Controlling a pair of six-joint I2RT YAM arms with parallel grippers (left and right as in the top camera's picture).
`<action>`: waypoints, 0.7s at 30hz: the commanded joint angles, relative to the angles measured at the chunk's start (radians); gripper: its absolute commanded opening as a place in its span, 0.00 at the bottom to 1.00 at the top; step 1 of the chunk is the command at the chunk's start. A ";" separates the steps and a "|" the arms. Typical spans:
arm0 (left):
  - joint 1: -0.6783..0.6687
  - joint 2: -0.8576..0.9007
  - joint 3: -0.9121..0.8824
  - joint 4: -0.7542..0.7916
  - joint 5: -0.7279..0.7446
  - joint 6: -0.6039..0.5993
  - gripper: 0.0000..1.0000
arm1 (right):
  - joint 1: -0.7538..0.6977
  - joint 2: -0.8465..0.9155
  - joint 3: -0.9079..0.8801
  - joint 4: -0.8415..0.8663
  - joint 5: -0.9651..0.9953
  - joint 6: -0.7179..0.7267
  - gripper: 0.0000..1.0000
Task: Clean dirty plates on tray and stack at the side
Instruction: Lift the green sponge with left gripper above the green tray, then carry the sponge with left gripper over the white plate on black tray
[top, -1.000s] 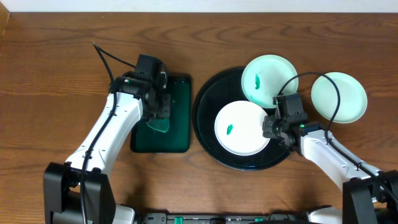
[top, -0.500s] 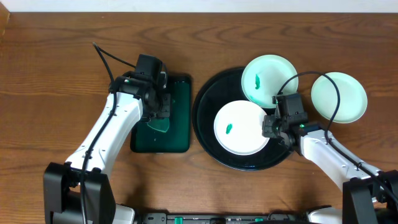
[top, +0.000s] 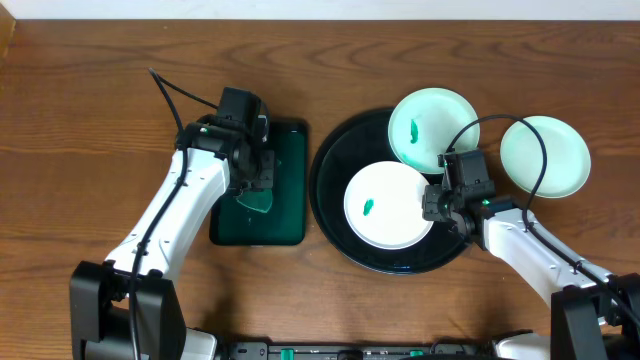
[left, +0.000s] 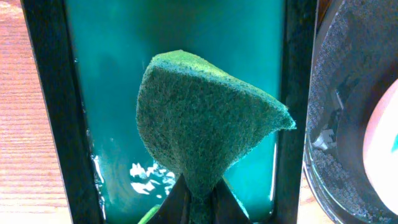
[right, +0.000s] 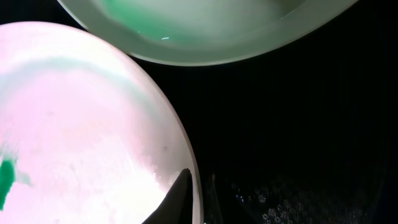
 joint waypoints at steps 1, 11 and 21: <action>-0.002 0.000 -0.005 0.003 -0.016 0.017 0.07 | 0.007 0.017 -0.004 0.007 0.005 0.000 0.08; -0.002 0.000 -0.005 0.012 -0.017 0.016 0.07 | 0.007 0.032 -0.004 0.017 0.002 0.000 0.01; -0.002 -0.006 0.060 0.033 -0.122 -0.036 0.07 | 0.009 0.032 -0.004 0.019 -0.063 0.004 0.01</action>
